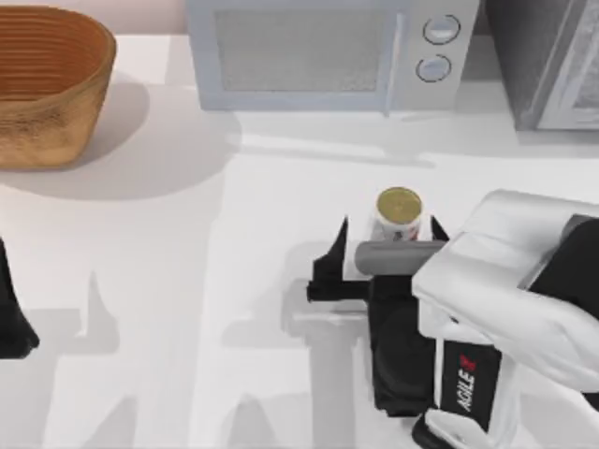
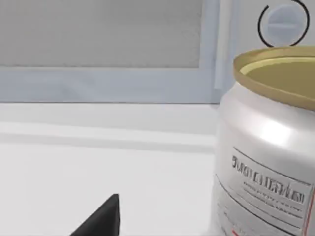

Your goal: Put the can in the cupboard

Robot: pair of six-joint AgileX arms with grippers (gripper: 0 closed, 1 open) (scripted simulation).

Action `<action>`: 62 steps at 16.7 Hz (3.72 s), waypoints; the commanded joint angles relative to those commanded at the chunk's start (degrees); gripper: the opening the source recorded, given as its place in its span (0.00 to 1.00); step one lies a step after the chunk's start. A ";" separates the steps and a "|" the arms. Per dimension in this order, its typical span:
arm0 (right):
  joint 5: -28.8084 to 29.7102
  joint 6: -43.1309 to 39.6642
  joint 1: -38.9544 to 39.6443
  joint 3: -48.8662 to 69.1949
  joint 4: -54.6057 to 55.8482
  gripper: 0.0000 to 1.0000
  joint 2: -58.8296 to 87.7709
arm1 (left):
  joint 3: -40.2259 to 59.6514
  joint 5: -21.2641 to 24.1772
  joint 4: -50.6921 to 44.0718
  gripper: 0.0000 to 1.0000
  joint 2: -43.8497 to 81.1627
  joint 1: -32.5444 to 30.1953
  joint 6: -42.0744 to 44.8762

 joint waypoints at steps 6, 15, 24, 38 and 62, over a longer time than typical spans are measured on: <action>-2.33 0.12 -2.32 1.44 -1.95 1.00 -0.43 | 0.00 0.00 0.00 1.00 0.00 0.00 0.00; -2.33 0.12 -2.32 1.44 -1.95 0.55 -0.43 | 0.00 0.00 0.00 1.00 0.00 0.00 0.00; -2.33 0.12 -2.32 1.44 -1.95 0.00 -0.43 | 0.00 0.00 0.00 1.00 0.00 0.00 0.00; -2.53 0.41 -2.48 0.86 -9.50 0.00 -8.75 | 0.00 0.00 0.00 1.00 0.00 0.00 0.00; -2.73 0.76 -2.22 -0.61 -35.80 0.00 -35.99 | 0.00 0.00 0.00 1.00 0.00 0.00 0.00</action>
